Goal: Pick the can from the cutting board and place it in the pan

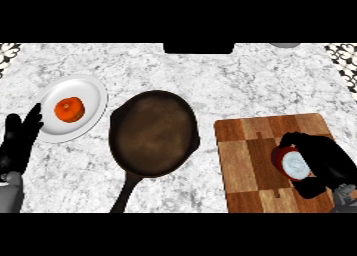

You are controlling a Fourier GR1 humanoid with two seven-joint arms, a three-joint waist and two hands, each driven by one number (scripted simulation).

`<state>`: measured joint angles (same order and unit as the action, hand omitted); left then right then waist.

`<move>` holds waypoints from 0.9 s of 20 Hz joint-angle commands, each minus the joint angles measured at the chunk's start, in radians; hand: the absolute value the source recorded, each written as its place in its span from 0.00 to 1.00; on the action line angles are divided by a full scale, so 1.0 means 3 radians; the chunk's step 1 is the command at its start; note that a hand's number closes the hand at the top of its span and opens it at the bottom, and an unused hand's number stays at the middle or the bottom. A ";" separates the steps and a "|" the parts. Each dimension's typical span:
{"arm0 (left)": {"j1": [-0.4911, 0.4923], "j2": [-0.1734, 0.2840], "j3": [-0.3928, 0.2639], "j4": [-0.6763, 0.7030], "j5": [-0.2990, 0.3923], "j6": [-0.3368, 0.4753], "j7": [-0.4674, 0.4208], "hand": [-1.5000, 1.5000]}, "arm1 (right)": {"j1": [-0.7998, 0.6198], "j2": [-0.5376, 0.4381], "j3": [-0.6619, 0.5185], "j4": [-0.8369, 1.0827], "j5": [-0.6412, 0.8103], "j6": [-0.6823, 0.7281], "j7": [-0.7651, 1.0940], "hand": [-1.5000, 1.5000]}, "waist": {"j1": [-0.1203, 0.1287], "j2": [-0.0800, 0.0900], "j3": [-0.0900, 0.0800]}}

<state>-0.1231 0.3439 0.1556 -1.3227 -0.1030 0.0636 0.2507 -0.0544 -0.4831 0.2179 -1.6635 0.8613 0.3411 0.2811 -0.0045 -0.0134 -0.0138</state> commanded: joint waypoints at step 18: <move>0.0233 -0.0102 0.0016 -0.0187 -0.0076 -0.0011 -0.0061 0.50 | 0.0100 0.0731 0.0393 -0.1189 0.0405 -0.0985 -0.0291 1.00 | 0.0050 0.0042 0.0046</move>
<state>-0.1087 0.3297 0.1683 -1.3275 -0.1173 0.0533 0.2364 0.0520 -0.3535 0.2802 -2.0500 0.9392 0.0673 0.1572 -0.0036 -0.0028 -0.0010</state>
